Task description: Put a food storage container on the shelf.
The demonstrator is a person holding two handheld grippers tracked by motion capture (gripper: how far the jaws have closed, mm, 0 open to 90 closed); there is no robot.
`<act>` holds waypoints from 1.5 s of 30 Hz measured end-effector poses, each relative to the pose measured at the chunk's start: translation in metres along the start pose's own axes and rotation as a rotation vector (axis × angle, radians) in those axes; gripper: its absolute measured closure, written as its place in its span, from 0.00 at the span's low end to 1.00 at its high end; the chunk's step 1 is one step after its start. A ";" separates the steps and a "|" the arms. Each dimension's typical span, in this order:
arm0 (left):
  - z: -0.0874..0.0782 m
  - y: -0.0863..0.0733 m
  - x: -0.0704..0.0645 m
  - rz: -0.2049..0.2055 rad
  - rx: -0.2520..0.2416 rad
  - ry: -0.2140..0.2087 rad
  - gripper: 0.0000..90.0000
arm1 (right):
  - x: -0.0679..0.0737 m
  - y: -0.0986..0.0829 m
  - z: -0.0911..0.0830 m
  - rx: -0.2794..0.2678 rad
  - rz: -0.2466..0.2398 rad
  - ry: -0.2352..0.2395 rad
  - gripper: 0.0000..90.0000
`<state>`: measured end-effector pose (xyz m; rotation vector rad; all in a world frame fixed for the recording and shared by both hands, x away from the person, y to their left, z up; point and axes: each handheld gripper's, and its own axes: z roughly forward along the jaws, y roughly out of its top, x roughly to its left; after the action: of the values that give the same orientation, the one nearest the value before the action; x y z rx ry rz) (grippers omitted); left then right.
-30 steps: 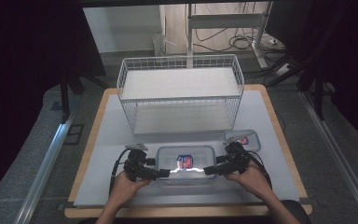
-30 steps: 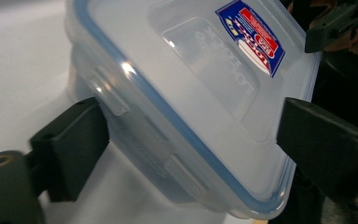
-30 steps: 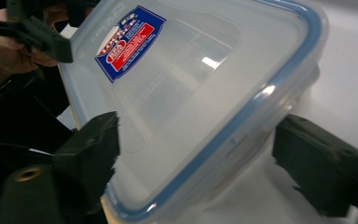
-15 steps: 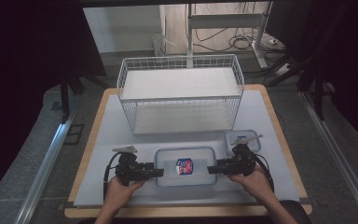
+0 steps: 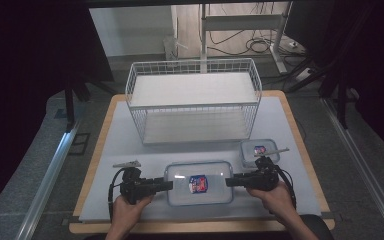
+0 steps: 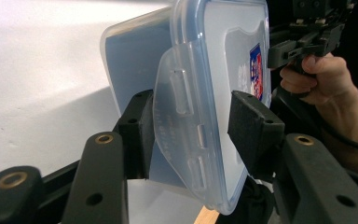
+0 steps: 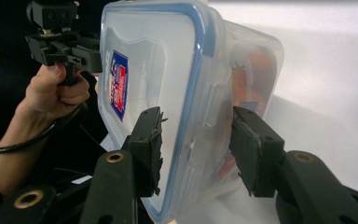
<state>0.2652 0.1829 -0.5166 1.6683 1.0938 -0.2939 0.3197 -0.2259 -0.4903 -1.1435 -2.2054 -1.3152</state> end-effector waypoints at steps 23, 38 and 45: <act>-0.010 0.034 -0.015 0.077 -0.058 0.035 0.58 | 0.011 0.023 -0.012 -0.101 -0.048 0.003 0.64; -0.032 0.088 -0.037 0.160 -0.108 0.063 0.58 | 0.033 0.077 -0.032 -0.176 -0.136 -0.003 0.63; -0.039 0.114 -0.044 0.178 -0.134 0.072 0.58 | 0.038 0.101 -0.038 -0.197 -0.144 0.003 0.63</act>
<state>0.3167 0.1930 -0.3992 1.6535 0.9880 -0.0452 0.3696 -0.2150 -0.3880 -1.0635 -2.2314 -1.6238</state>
